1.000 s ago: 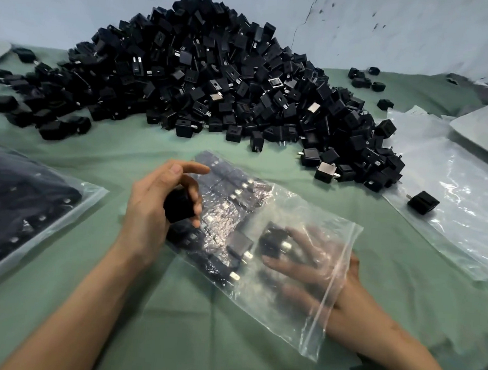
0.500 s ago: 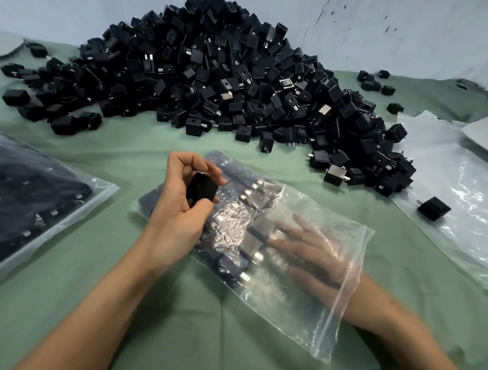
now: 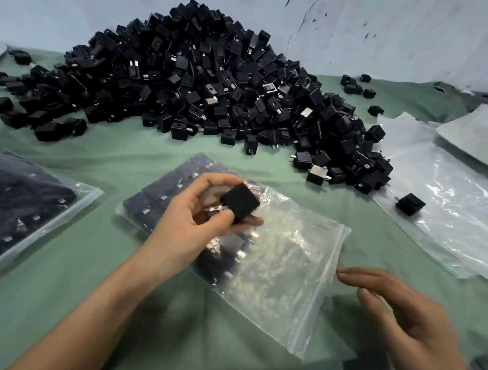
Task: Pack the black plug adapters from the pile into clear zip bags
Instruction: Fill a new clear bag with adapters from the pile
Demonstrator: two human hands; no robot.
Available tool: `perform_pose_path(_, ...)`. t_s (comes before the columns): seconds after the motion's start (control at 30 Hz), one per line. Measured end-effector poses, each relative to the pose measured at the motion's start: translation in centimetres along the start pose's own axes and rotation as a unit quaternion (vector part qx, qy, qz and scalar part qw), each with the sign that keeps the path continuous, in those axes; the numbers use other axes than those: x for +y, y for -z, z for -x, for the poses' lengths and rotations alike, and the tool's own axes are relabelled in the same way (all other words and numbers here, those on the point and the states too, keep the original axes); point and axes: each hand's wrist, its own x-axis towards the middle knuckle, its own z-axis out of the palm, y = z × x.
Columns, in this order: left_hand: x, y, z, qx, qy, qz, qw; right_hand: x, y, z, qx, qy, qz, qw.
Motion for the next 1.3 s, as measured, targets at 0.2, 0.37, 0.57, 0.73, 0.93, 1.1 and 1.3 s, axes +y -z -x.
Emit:
perform_pose_path(0.2,0.1,-5.4,1.8,-0.003,-0.073,-0.171,0.983,-5.1,-0.7,0.2,0.004,0.016,-0.093,0.996)
perform_pose_path(0.37,-0.9,-7.4,2.2,-0.020,-0.215,-0.376,0.901,-6.0,-1.9,0.2,0.006,0.076,0.029,0.997)
perform_pose_path(0.57,-1.6,-7.8,2.0,-0.090,-0.187,-0.383,0.900,-4.0,0.1,1.1,-0.008,0.030,-0.024,0.999)
perform_pose_path(0.73,0.7,-3.1,-0.8,0.009,-0.134,-0.426,0.895,0.4,1.9,1.2,-0.035,-0.047,0.103,0.993)
perform_pose_path(0.93,1.5,0.9,-7.4,0.063,-0.044,-0.502,0.861,1.7,-1.0,-0.8,-0.136,0.005,0.108,0.985)
perform_pose_path(1.1,-0.9,-0.3,-13.3,-0.031,0.027,-0.599,0.800,2.0,-4.3,-3.2,-0.142,0.095,0.141,0.975)
perform_pose_path(1.3,-5.5,-6.6,-19.3,-0.158,0.095,-0.579,0.794,2.7,-5.3,-3.9,-0.195,0.072,0.178,0.962)
